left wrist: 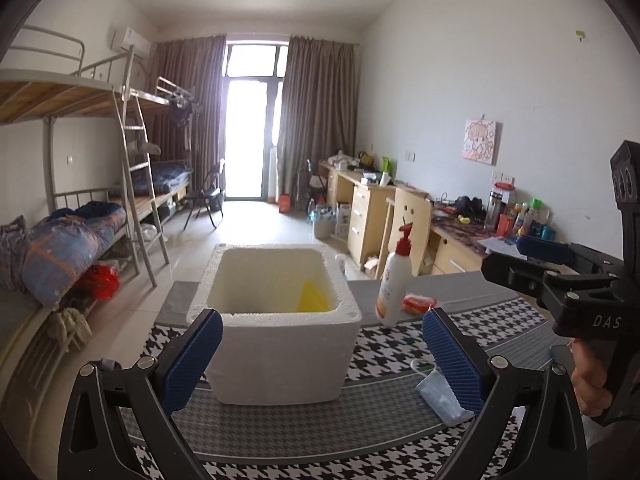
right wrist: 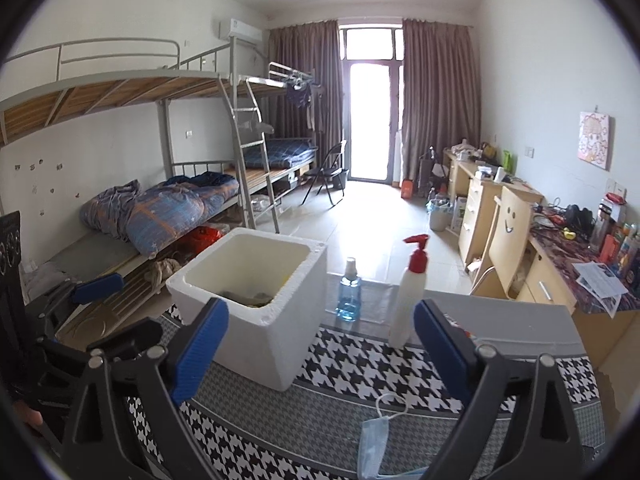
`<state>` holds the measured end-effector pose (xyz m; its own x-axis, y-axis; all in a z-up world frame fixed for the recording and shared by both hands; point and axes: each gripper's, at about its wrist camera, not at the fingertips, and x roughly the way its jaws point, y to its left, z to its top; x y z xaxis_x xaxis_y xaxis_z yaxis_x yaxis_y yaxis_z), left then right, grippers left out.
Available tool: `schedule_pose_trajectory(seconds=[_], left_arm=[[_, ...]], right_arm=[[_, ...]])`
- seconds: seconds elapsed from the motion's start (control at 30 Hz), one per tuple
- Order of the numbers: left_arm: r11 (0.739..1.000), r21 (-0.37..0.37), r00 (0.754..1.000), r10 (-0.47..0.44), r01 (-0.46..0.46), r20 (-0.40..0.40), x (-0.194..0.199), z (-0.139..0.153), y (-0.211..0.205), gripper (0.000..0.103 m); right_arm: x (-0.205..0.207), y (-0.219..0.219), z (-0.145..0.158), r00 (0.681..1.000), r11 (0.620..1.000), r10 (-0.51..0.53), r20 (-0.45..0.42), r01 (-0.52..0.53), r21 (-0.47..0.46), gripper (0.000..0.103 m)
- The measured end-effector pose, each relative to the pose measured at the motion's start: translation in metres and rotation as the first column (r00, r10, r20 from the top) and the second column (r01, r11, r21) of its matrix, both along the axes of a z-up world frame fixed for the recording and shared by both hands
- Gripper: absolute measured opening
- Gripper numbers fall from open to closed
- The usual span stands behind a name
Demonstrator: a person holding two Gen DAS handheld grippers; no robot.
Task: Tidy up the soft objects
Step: 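Move both tools back toward the blue face mask and white roller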
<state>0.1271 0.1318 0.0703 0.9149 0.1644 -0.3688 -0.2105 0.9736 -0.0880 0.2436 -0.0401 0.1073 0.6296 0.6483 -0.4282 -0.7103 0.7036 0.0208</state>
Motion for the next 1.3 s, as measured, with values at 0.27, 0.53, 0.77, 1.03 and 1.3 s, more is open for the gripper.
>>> schedule_pose_trajectory(seconds=[0.27,0.53,0.77,1.03,1.3], left_arm=[[1.000,0.004,0.999,-0.022,0.022,0.033,-0.009,0.003,-0.017,0.102],[0.998,0.010,0.997,-0.061,0.061,0.047,-0.014,0.000,-0.040,0.102],[0.995,0.027,0.993,-0.094,0.092,0.073,-0.012,-0.008,-0.060,0.102],[0.991,0.017,0.989,-0.134,0.133,0.063,-0.006,-0.020,-0.069,0.102],[0.985,0.009,0.983,-0.174,0.174,0.053,0.000,-0.028,-0.079,0.102]], right_arm=[[-0.014,-0.031,-0.001,1.000,0.999,-0.012,0.018,0.012,0.044,0.096],[-0.027,-0.056,-0.005,0.998,0.996,-0.054,0.043,0.051,0.070,0.096],[-0.034,-0.078,-0.011,0.990,0.991,-0.114,0.078,0.109,0.074,0.096],[-0.048,-0.097,-0.018,0.975,0.981,-0.181,0.129,0.170,0.089,0.096],[-0.050,-0.114,-0.029,0.966,0.968,-0.241,0.095,0.232,0.099,0.096]])
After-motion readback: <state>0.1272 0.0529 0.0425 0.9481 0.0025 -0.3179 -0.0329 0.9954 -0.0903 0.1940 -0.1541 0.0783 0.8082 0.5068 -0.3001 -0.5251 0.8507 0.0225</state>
